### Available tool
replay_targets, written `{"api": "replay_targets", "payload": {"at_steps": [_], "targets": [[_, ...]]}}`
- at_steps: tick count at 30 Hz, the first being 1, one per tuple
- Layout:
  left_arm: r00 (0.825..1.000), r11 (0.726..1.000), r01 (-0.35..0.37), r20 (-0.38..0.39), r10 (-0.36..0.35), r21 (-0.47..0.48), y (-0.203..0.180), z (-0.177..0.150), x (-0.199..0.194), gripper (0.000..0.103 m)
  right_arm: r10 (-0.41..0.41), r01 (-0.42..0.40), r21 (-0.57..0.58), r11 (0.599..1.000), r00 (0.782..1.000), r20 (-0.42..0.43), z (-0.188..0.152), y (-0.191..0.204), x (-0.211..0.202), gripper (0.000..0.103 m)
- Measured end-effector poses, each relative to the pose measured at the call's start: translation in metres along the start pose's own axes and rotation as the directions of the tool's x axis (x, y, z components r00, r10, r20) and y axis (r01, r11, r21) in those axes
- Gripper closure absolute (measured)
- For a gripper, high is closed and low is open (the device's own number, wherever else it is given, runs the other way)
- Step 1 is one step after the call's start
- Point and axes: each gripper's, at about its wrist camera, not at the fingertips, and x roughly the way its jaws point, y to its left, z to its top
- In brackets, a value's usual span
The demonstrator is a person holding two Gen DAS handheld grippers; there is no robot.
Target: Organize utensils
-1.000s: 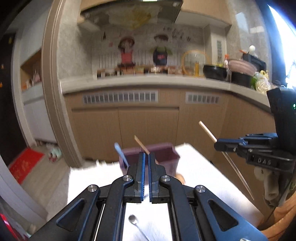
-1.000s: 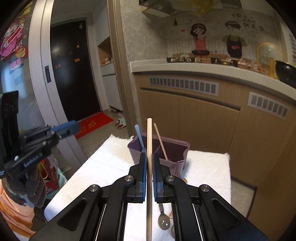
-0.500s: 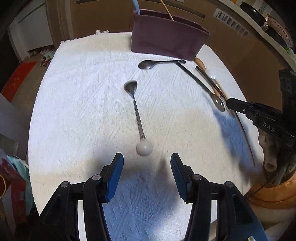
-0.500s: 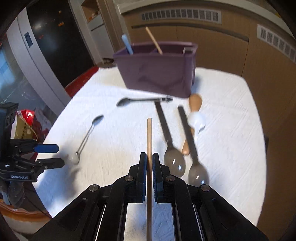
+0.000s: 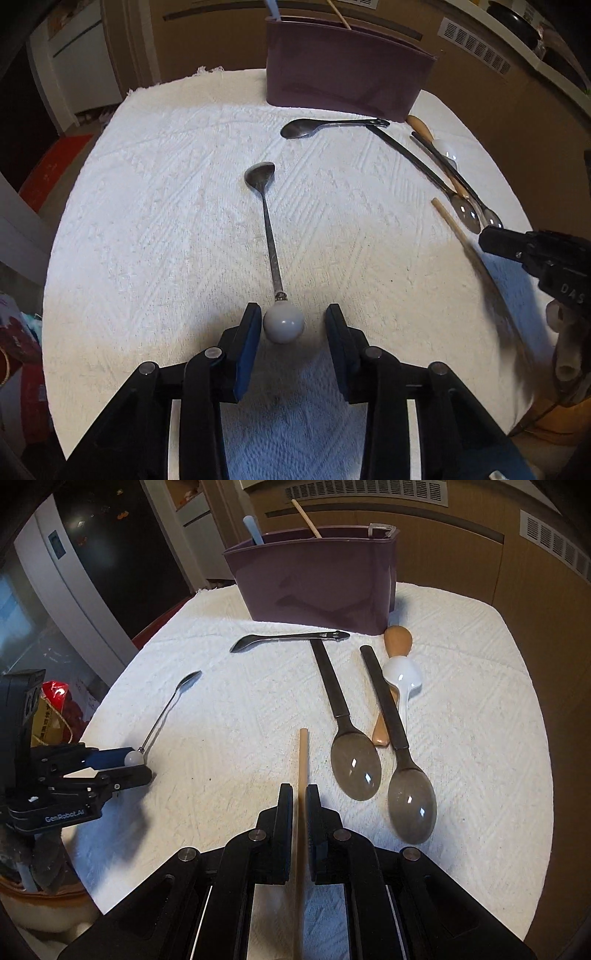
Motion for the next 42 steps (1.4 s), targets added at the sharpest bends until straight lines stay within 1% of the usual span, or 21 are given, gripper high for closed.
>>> {"api": "replay_targets", "payload": {"at_steps": [2, 3, 5, 7, 9, 11, 12, 13, 14, 16, 20, 23, 28, 34, 38, 40, 42], "targets": [[0.999, 0.999, -0.028, 0.025, 0.028, 0.019, -0.004, -0.003, -0.001, 0.076, 0.003, -0.003, -0.005, 1.0, 1.0, 0.01, -0.001, -0.001, -0.005, 0.094], [0.999, 0.999, -0.026, 0.033, 0.025, 0.022, -0.005, -0.004, -0.001, 0.084, -0.001, 0.001, -0.01, 1.0, 1.0, 0.008, 0.0, -0.001, -0.005, 0.094], [0.999, 1.0, 0.003, 0.035, -0.003, 0.003, -0.002, -0.005, -0.003, 0.084, -0.016, 0.016, -0.026, 1.0, 1.0, -0.008, 0.001, 0.001, -0.001, 0.094], [0.999, 1.0, 0.014, 0.038, -0.013, -0.007, 0.001, -0.006, -0.005, 0.084, -0.034, 0.033, -0.045, 0.998, 0.999, -0.028, 0.003, 0.006, 0.007, 0.092], [0.999, 1.0, 0.021, 0.04, -0.02, -0.015, 0.003, -0.007, -0.006, 0.084, -0.047, 0.043, -0.065, 0.997, 0.998, -0.047, 0.005, 0.009, 0.016, 0.085], [0.999, 0.999, 0.023, 0.047, -0.021, -0.025, 0.006, -0.007, -0.008, 0.084, -0.068, 0.062, -0.075, 0.995, 0.995, -0.074, 0.006, 0.011, 0.029, 0.082], [0.998, 0.999, 0.024, 0.053, -0.022, -0.031, 0.008, -0.007, -0.01, 0.084, -0.078, 0.074, -0.084, 0.994, 0.995, -0.054, 0.006, 0.013, 0.028, 0.082], [0.998, 0.999, 0.023, 0.061, -0.021, -0.036, 0.009, -0.007, -0.012, 0.084, -0.092, 0.086, -0.097, 0.992, 0.994, -0.059, 0.007, 0.015, 0.03, 0.082], [0.997, 0.999, 0.023, 0.07, -0.021, -0.036, 0.009, -0.007, -0.015, 0.084, -0.106, 0.099, -0.11, 0.989, 0.992, -0.062, 0.007, 0.018, 0.031, 0.084], [0.995, 0.999, 0.018, 0.097, -0.015, -0.03, 0.009, -0.006, -0.021, 0.084, -0.135, 0.126, -0.129, 0.984, 0.989, -0.063, 0.006, 0.021, 0.031, 0.097], [0.986, 1.0, 0.006, 0.164, -0.004, -0.013, 0.007, -0.002, -0.041, 0.084, -0.113, 0.106, -0.108, 0.988, 0.992, -0.059, 0.004, 0.021, 0.019, 0.097], [0.977, 1.0, 0.004, 0.215, -0.004, -0.002, 0.006, 0.001, -0.059, 0.084, -0.096, 0.095, -0.076, 0.993, 0.995, -0.015, 0.008, 0.018, -0.003, 0.097], [0.948, 1.0, -0.005, 0.318, -0.004, 0.028, 0.001, 0.008, -0.088, 0.084, -0.095, 0.1, -0.063, 0.993, 0.993, 0.07, 0.019, 0.018, -0.038, 0.097], [0.929, 0.999, -0.005, 0.37, -0.012, 0.046, -0.001, 0.014, -0.106, 0.084, -0.085, 0.095, -0.068, 0.993, 0.987, 0.139, 0.027, 0.025, -0.064, 0.097], [0.914, 0.998, 0.02, 0.404, -0.045, 0.066, -0.005, 0.024, -0.124, 0.084, -0.067, 0.082, -0.074, 0.994, 0.981, 0.181, 0.031, 0.03, -0.08, 0.097], [0.9, 0.996, 0.037, 0.431, -0.067, 0.076, -0.007, 0.035, -0.137, 0.084, -0.054, 0.071, -0.072, 0.995, 0.976, 0.211, 0.038, 0.031, -0.09, 0.097], [0.878, 0.995, 0.052, 0.471, -0.087, 0.087, -0.008, 0.049, -0.154, 0.084, -0.036, 0.054, -0.068, 0.996, 0.967, 0.253, 0.051, 0.032, -0.105, 0.097]]}}
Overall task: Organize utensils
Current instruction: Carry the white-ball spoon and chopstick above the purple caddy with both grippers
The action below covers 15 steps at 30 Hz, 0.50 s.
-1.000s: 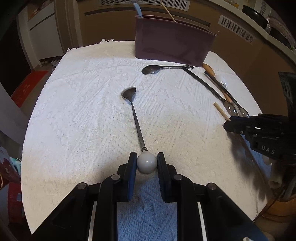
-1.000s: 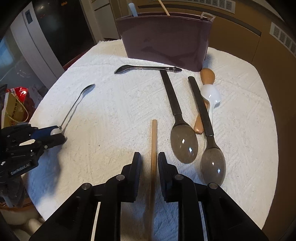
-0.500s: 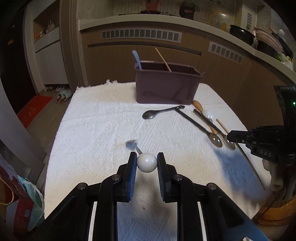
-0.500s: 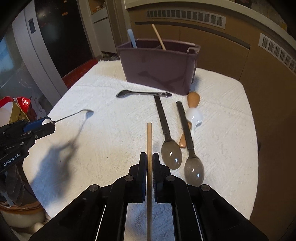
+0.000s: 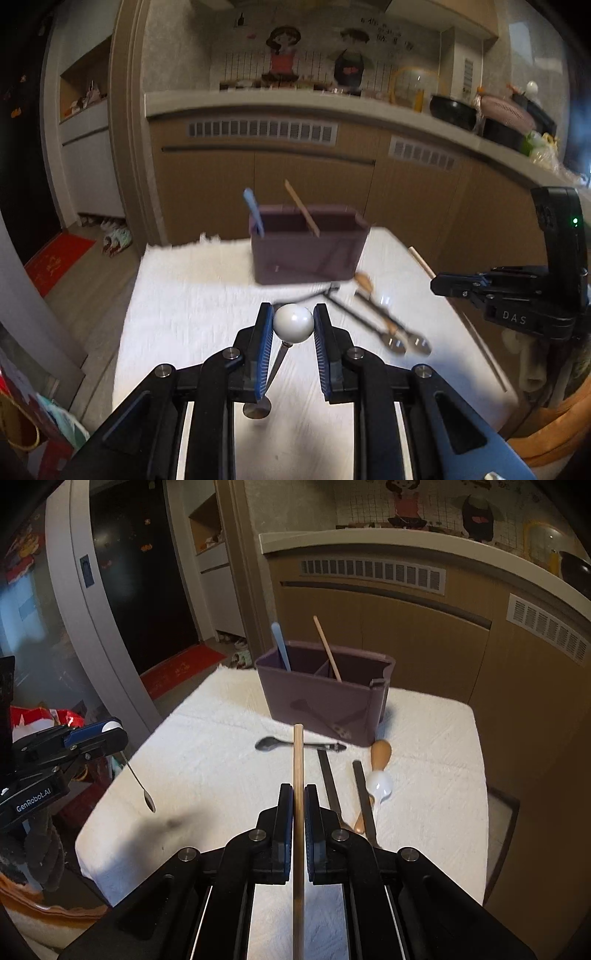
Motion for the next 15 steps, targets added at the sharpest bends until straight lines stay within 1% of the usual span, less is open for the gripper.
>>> {"api": "replay_targets", "payload": {"at_steps": [3, 4, 6, 9, 12, 15], "targets": [[0.998, 1.0, 0.01, 0.069, -0.011, 0.005, 0.0, 0.032, -0.009, 0.084, 0.012, -0.012, 0.001, 1.0, 0.996, 0.09, 0.03, -0.002, -0.024, 0.097], [0.995, 1.0, 0.01, 0.096, -0.011, 0.007, 0.0, 0.043, -0.011, 0.084, 0.012, -0.011, -0.003, 1.0, 0.991, 0.135, 0.043, -0.002, -0.034, 0.097], [0.989, 1.0, 0.005, 0.145, -0.007, 0.015, 0.0, 0.063, -0.015, 0.084, 0.009, -0.007, -0.007, 1.0, 0.973, 0.23, 0.065, -0.003, -0.053, 0.097], [0.98, 1.0, 0.0, 0.201, -0.005, 0.026, 0.0, 0.092, -0.014, 0.084, 0.025, -0.024, -0.009, 1.0, 0.938, 0.347, 0.095, -0.008, -0.074, 0.097], [0.976, 1.0, 0.014, 0.218, -0.018, 0.021, 0.002, 0.116, -0.004, 0.084, 0.01, -0.003, -0.018, 1.0, 0.911, 0.412, 0.118, -0.011, -0.078, 0.097], [0.973, 0.999, 0.025, 0.228, -0.031, 0.027, 0.003, 0.136, 0.009, 0.084, 0.003, 0.011, -0.028, 1.0, 0.893, 0.449, 0.138, -0.015, -0.069, 0.097]]}}
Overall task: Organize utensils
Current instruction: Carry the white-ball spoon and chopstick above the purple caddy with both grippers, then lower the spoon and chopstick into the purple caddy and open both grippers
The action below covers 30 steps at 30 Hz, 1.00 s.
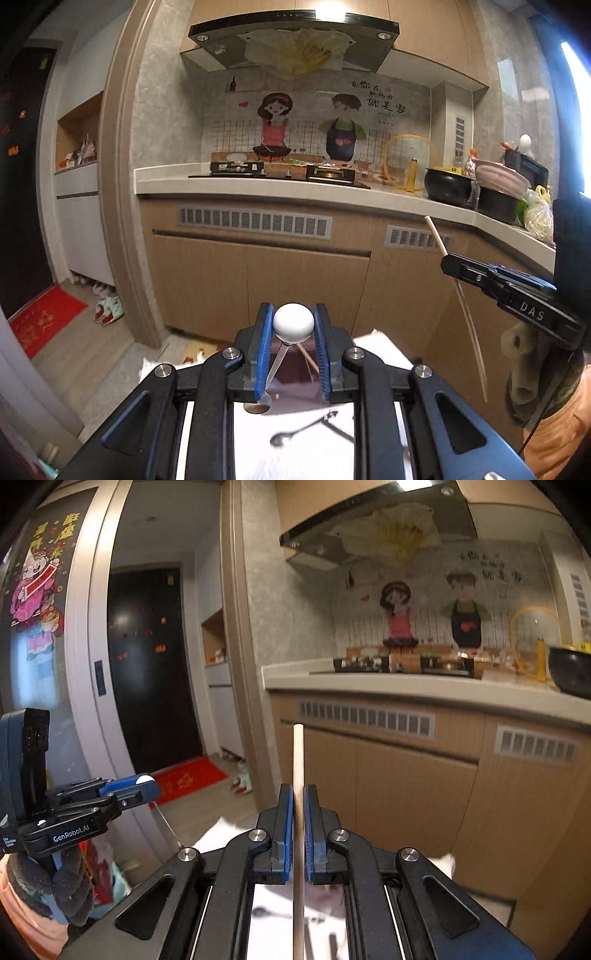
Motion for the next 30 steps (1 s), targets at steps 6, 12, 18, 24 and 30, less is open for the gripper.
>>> {"api": "replay_targets", "payload": {"at_steps": [6, 12, 18, 24, 30], "targets": [[0.998, 0.998, 0.064, -0.014, -0.064, -0.028, 0.005, 0.022, 0.049, 0.084, 0.033, -0.031, -0.023, 0.999, 0.996, 0.081, 0.015, -0.013, 0.046, 0.097], [0.989, 0.992, 0.1, -0.099, -0.107, -0.073, 0.021, 0.011, 0.113, 0.084, 0.058, -0.055, -0.024, 0.998, 0.983, 0.172, 0.005, -0.023, 0.096, 0.097], [0.975, 0.988, 0.109, -0.182, -0.128, -0.113, 0.037, -0.014, 0.162, 0.084, 0.005, -0.001, -0.035, 0.999, 0.992, 0.122, -0.017, -0.025, 0.159, 0.097], [0.965, 0.984, 0.104, -0.225, -0.134, -0.142, 0.045, -0.036, 0.188, 0.084, -0.052, 0.051, 0.026, 0.998, 0.998, 0.036, -0.033, -0.033, 0.204, 0.097], [0.959, 0.983, 0.085, -0.254, -0.124, -0.16, 0.051, -0.059, 0.197, 0.084, -0.129, 0.128, -0.006, 0.992, 0.991, -0.024, -0.068, -0.025, 0.212, 0.097]]}}
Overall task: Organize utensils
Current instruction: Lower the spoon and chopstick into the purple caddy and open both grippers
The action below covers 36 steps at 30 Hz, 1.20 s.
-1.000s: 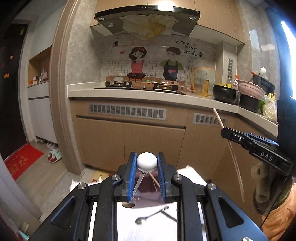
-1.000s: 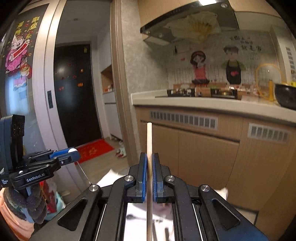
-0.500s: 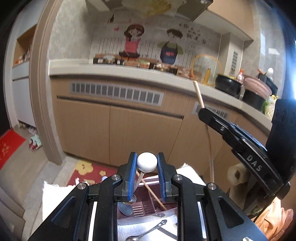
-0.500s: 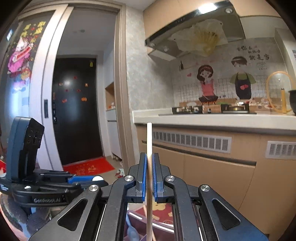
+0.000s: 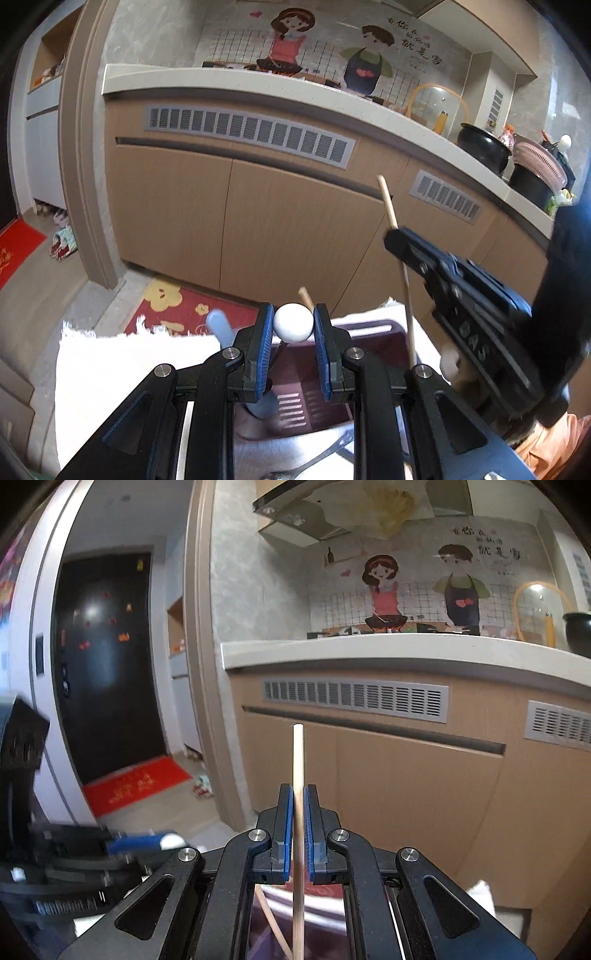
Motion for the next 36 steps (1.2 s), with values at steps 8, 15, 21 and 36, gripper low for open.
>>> {"api": "replay_targets", "payload": {"at_steps": [8, 15, 21, 36], "targets": [[1.0, 1.0, -0.018, -0.016, 0.018, -0.008, -0.002, -0.011, -0.001, 0.084, -0.009, 0.01, 0.026, 1.0, 0.998, -0.065, -0.019, -0.015, -0.006, 0.097], [1.0, 1.0, -0.005, -0.004, 0.005, -0.022, 0.002, -0.011, -0.001, 0.084, -0.034, 0.033, 0.011, 0.999, 0.998, 0.049, 0.015, -0.01, 0.002, 0.097], [1.0, 0.999, 0.011, -0.016, -0.011, -0.032, 0.009, -0.013, 0.006, 0.084, -0.047, 0.047, -0.063, 0.997, 0.999, -0.004, 0.005, 0.006, 0.022, 0.097], [0.977, 0.975, 0.213, -0.033, -0.211, 0.062, -0.02, -0.014, -0.018, 0.078, 0.096, -0.098, -0.01, 0.995, 0.99, -0.106, -0.008, -0.003, -0.017, 0.097]]}}
